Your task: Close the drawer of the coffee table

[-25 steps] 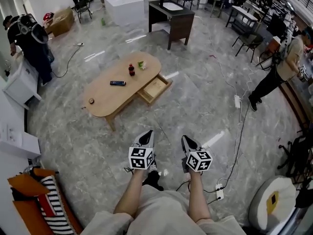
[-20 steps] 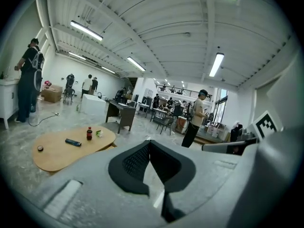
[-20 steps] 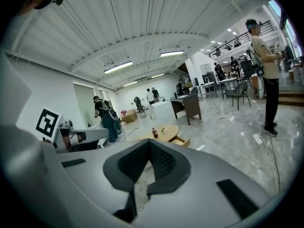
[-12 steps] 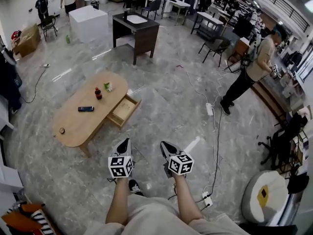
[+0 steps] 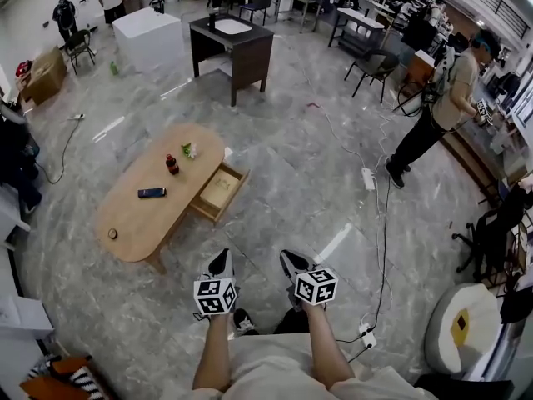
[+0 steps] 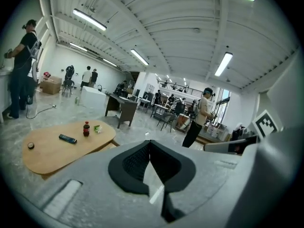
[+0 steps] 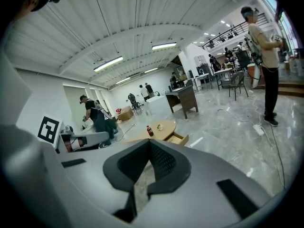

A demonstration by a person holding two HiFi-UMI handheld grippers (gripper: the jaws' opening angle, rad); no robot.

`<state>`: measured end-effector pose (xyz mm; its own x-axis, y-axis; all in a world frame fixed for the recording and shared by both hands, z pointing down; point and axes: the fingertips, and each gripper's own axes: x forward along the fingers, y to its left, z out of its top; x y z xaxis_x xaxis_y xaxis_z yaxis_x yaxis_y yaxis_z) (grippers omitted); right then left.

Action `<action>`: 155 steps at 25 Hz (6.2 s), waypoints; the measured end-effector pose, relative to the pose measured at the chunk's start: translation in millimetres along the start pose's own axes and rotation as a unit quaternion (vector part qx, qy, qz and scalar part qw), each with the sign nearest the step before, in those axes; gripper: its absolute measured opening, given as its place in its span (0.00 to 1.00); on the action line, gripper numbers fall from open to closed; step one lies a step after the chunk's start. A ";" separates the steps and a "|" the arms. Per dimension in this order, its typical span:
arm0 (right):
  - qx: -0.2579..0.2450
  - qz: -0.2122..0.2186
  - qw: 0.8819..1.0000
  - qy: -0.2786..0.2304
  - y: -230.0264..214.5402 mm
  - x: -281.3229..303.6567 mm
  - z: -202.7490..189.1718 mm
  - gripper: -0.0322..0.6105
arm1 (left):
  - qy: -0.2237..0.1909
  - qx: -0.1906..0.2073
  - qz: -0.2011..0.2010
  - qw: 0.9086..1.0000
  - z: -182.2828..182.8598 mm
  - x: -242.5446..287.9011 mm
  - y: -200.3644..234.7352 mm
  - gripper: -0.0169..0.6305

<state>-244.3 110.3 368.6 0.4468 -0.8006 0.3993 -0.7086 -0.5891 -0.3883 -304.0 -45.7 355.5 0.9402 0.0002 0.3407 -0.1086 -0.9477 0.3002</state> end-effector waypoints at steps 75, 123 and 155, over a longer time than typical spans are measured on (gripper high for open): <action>-0.025 0.232 0.972 0.043 -356.3 271.5 242.2 0.07 | -0.017 -0.127 0.268 0.955 72.0 374.9 37.9 0.04; -0.335 0.507 0.787 0.108 -371.8 679.6 -18.7 0.08 | -0.124 -0.139 0.520 0.833 -240.6 396.0 267.9 0.04; -0.438 0.570 0.693 0.050 -410.6 725.2 -159.3 0.22 | -0.153 -0.082 0.521 0.835 -359.4 452.7 324.2 0.04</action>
<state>283.6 -210.9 950.0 -0.6857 -0.6537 0.3202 -0.6490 0.7482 0.1376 -29.6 -238.1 927.3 0.3426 -0.9038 0.2563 -0.9393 -0.3253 0.1088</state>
